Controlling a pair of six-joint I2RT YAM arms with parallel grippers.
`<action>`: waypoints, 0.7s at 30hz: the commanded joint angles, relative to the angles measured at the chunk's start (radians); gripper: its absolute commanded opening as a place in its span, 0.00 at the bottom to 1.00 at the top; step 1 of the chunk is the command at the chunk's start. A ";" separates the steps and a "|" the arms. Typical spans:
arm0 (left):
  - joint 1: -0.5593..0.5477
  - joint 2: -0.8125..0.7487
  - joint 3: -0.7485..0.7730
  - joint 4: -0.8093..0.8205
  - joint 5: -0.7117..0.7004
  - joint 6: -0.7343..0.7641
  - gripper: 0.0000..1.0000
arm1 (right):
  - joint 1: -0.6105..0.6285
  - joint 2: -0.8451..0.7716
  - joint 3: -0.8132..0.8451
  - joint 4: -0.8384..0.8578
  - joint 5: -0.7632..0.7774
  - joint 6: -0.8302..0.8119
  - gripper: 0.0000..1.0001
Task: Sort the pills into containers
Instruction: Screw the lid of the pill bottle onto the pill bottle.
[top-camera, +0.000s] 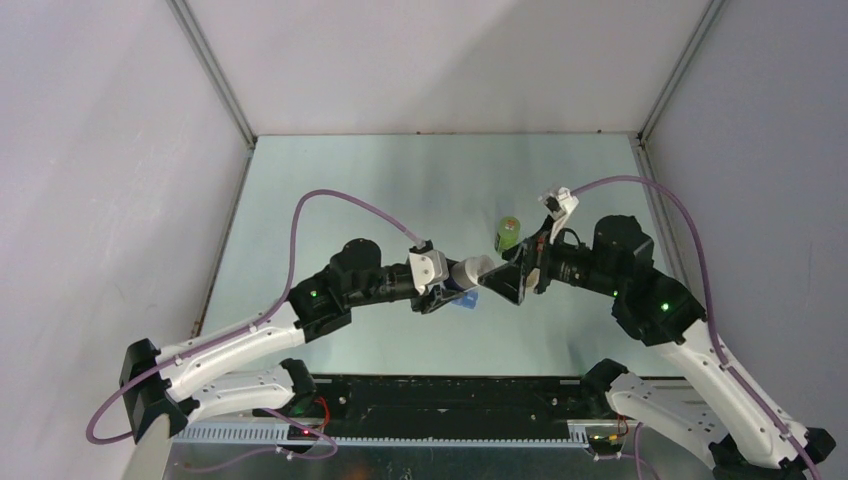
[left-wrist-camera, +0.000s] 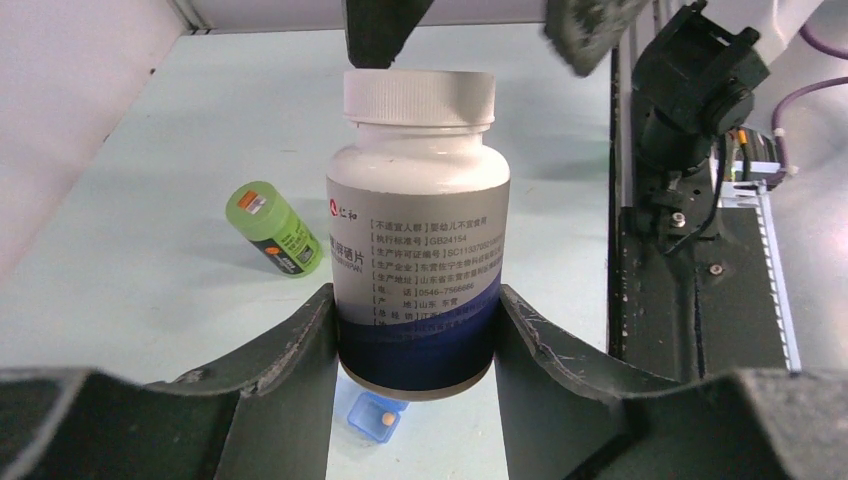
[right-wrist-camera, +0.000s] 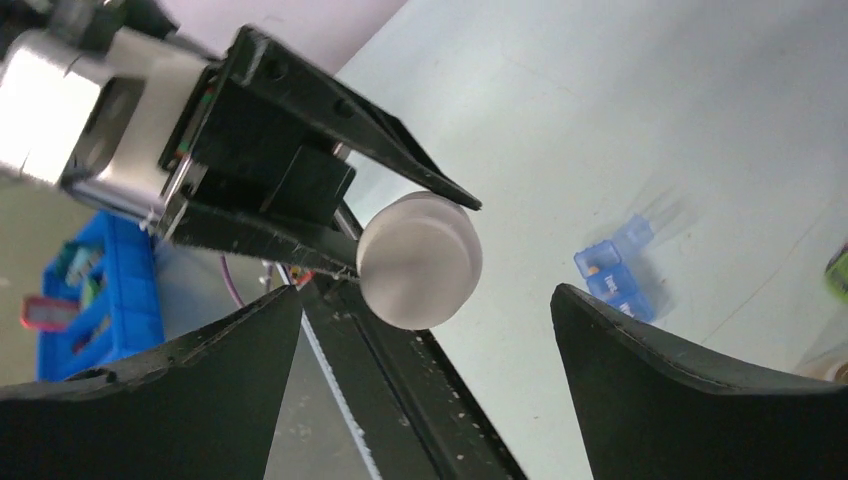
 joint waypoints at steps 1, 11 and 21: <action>-0.004 -0.016 0.031 0.027 0.096 -0.004 0.01 | -0.013 -0.035 0.005 -0.004 -0.136 -0.236 0.99; -0.004 0.002 0.063 -0.033 0.212 0.028 0.01 | -0.020 -0.020 0.006 -0.026 -0.188 -0.325 0.85; -0.004 -0.004 0.057 0.002 0.175 0.018 0.01 | -0.022 0.048 0.005 0.010 -0.155 -0.171 0.63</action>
